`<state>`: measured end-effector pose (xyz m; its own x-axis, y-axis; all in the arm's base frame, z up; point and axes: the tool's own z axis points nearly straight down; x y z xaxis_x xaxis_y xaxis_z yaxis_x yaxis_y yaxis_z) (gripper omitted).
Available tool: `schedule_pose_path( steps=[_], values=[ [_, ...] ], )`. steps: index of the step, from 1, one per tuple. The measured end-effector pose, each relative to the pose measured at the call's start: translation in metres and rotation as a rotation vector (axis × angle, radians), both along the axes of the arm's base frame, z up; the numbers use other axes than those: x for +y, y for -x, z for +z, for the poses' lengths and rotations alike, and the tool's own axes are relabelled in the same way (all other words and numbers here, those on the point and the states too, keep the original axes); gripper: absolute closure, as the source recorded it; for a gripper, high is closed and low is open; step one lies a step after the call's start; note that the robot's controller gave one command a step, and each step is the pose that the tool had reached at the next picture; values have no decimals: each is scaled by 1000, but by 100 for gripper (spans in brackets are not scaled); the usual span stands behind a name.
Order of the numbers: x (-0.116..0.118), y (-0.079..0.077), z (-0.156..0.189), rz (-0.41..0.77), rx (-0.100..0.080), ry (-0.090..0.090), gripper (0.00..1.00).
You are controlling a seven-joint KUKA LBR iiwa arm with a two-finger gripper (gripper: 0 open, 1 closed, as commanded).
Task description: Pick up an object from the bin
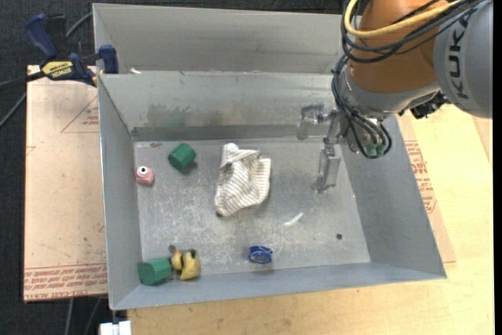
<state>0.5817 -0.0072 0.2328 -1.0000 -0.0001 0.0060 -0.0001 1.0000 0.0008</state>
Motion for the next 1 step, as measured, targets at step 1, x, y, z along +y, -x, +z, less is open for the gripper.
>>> schedule_pose_path(
  steps=[1],
  values=[
    [0,-1,4,0,-8,0,0]
  ],
)
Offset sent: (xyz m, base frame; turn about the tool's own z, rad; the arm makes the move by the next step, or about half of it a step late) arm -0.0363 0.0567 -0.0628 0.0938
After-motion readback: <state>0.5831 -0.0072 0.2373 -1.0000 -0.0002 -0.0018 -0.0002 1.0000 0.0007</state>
